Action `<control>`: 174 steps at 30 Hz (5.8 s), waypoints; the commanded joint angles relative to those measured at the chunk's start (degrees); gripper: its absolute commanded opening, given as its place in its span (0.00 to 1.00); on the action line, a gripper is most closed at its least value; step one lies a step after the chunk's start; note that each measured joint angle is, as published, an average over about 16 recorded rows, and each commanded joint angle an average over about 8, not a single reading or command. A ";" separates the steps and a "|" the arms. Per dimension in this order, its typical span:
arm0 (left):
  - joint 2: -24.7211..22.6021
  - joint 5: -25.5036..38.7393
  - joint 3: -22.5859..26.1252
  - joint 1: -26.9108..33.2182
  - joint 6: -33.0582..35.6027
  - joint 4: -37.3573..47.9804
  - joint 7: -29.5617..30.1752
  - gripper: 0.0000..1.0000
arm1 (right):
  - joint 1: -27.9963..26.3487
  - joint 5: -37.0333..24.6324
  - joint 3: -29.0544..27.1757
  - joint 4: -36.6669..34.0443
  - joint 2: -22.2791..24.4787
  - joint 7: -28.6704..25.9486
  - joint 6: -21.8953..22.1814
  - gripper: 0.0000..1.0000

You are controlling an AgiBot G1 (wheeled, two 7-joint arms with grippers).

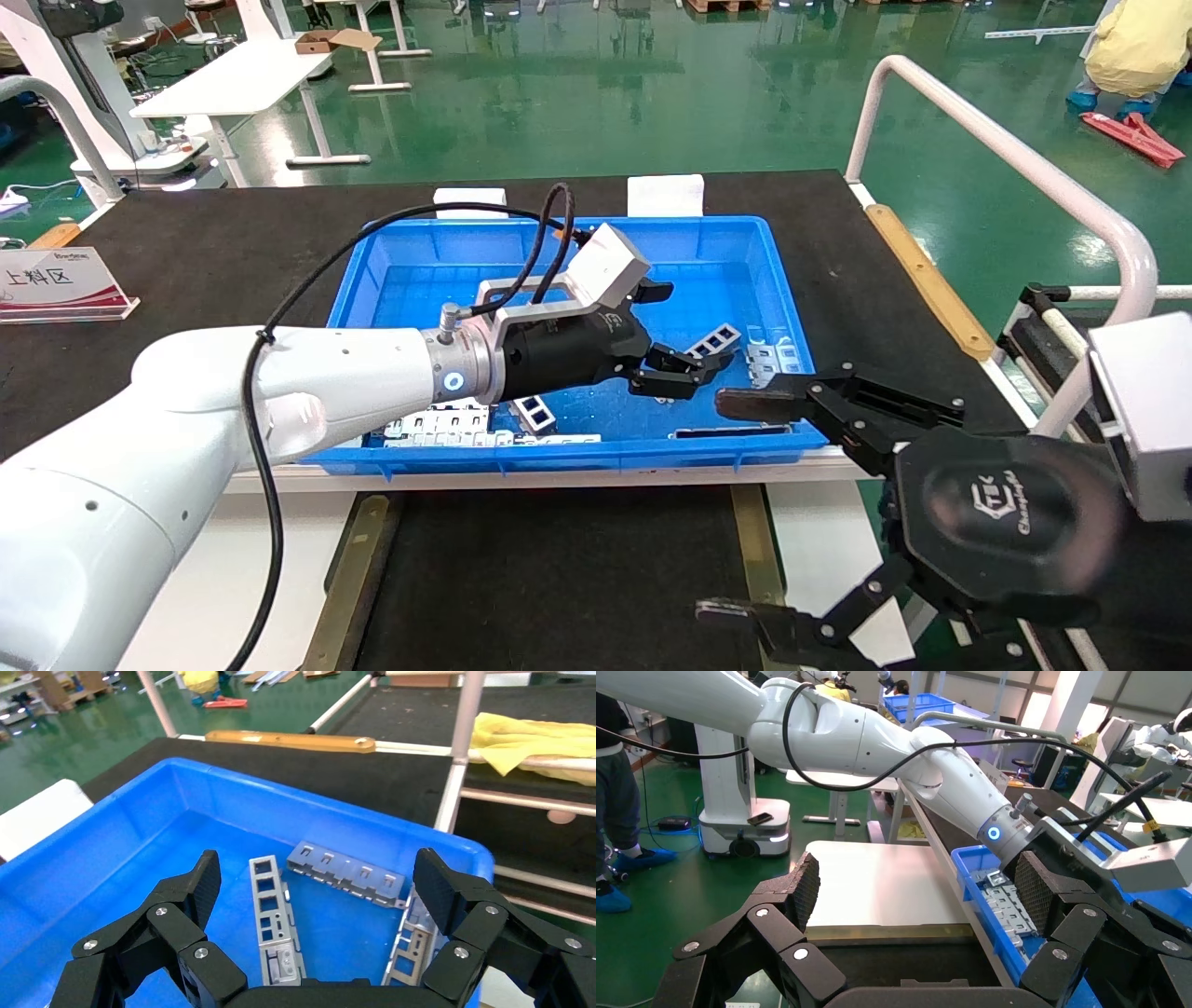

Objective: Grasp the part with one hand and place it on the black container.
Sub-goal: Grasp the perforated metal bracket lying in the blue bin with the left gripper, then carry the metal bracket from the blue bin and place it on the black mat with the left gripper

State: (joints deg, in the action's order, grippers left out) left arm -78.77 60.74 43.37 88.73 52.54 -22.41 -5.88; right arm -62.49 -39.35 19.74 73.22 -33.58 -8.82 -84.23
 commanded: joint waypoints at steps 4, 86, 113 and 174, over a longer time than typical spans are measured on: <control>0.01 -2.79 4.80 -0.95 -3.79 -2.57 1.92 1.00 | 0.00 0.00 0.01 0.00 0.00 0.00 0.00 1.00; 0.62 -28.72 33.82 -1.66 -21.77 -3.16 2.82 0.68 | -0.03 0.07 0.10 0.00 0.04 0.05 0.04 0.63; 0.55 -33.06 35.91 -3.16 -23.58 -4.05 0.64 0.00 | -0.03 0.09 0.13 0.00 0.05 0.06 0.05 0.00; 0.81 -45.11 34.86 1.31 -14.00 -2.10 -7.46 0.00 | -0.05 0.13 0.20 0.00 0.08 0.10 0.08 0.00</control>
State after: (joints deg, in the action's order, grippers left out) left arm -77.98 15.69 78.26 89.99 38.21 -24.40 -13.35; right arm -62.54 -39.21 19.94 73.22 -33.50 -8.72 -84.15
